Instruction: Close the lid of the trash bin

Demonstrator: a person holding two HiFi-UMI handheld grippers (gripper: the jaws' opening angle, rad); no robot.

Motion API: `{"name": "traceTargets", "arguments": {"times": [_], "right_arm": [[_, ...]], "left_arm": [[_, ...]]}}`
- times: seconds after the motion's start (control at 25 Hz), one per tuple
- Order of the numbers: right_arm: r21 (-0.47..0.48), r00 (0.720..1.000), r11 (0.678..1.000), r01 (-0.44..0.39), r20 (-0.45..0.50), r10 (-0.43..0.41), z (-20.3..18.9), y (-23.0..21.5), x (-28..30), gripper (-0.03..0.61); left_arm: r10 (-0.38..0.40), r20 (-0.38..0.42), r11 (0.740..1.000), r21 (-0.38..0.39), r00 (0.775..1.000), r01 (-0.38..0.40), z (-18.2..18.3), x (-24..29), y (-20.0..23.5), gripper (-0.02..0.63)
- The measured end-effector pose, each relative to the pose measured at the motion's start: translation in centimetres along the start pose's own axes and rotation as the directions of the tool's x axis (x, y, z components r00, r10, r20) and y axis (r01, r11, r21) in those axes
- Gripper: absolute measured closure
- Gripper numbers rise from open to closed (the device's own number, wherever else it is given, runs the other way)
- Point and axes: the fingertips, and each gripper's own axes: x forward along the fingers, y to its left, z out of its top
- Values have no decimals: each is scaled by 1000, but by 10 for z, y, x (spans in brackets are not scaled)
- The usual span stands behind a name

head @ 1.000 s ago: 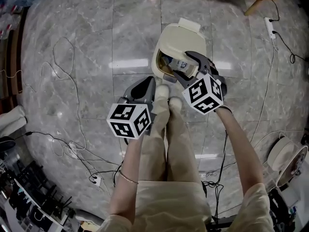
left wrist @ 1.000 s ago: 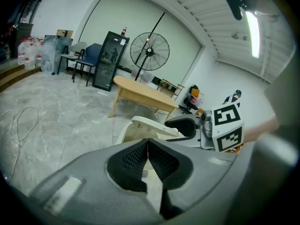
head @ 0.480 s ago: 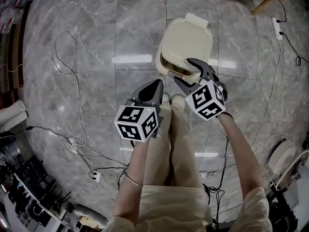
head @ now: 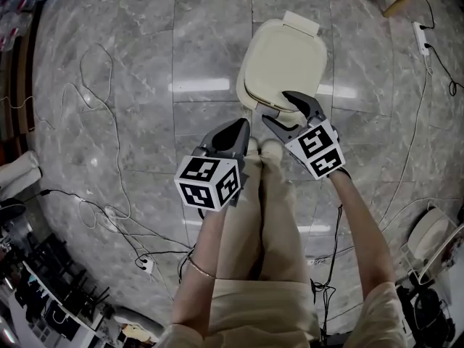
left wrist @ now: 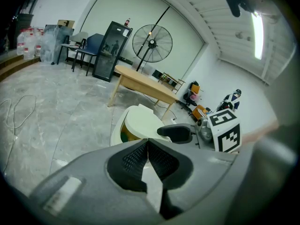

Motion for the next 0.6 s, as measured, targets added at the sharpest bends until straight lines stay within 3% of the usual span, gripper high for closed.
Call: {"name": "traceTargets", "arguments": {"times": [0.4, 0.6], "right_arm": [[103, 992, 989, 107, 54, -113, -15, -32, 9, 546], [91, 991, 988, 127, 40, -131, -24, -35, 12, 572]], "left_arm": [[-4, -20, 1000, 11, 1000, 5, -19, 16, 15, 591], [-11, -18, 1000, 11, 1000, 11, -23, 25, 15, 591]]}}
